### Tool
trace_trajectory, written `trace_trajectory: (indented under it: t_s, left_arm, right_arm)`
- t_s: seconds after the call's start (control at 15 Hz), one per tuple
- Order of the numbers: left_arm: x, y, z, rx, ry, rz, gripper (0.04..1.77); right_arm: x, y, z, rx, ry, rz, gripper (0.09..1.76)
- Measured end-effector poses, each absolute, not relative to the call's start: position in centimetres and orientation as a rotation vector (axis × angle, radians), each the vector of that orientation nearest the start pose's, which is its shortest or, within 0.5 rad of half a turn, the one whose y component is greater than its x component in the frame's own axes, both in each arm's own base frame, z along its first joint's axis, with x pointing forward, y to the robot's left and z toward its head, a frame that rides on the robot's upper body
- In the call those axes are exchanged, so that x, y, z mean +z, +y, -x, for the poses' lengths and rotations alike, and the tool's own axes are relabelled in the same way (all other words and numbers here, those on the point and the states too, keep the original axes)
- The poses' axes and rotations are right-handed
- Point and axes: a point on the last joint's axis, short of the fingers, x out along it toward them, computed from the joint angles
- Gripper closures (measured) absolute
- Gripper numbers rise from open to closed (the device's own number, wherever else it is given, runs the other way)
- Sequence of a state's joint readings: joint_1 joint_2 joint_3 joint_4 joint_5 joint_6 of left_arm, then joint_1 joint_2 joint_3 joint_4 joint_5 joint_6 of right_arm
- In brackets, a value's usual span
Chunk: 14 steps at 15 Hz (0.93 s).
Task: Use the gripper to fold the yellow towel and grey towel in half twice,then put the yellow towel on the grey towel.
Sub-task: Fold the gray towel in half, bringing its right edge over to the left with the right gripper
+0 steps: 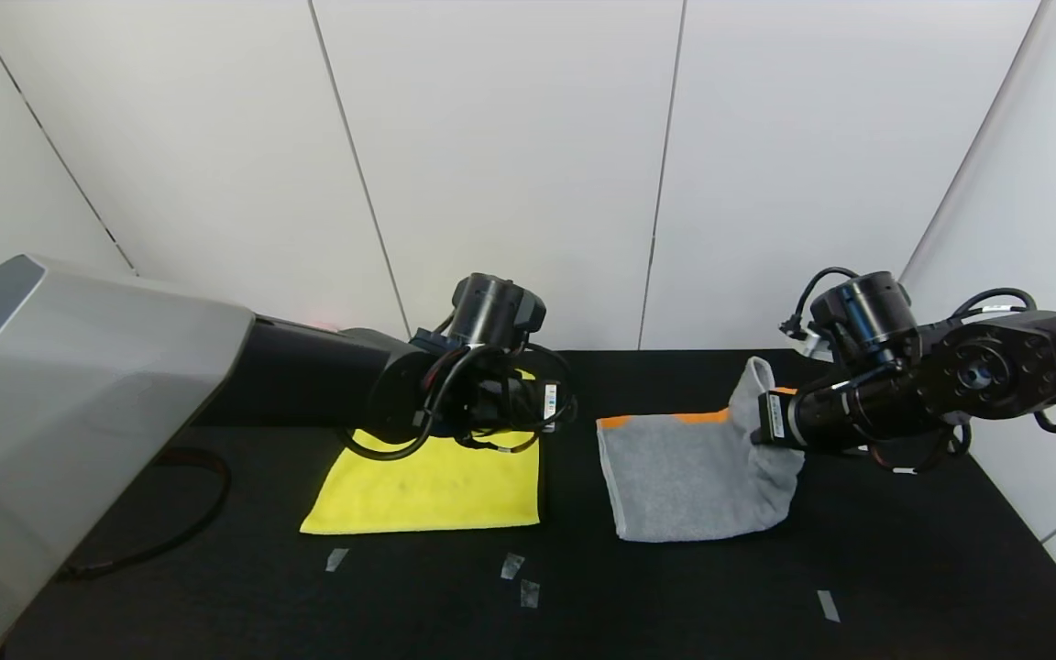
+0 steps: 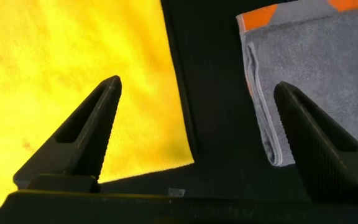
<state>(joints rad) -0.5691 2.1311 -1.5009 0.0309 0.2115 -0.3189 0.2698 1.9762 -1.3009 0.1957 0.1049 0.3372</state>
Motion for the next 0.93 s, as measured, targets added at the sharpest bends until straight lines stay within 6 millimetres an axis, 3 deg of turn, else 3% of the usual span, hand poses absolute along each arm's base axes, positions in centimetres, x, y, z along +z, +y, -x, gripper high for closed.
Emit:
trace_trajectory:
  t_s: [0.93]
  left_arm:
    - [15.4, -21.7, -36.0, -0.231, 0.655, 0.059, 0.09]
  right_arm:
    - [12.0, 16.1, -36.2, 0.302, 0.978, -0.203, 1.71]
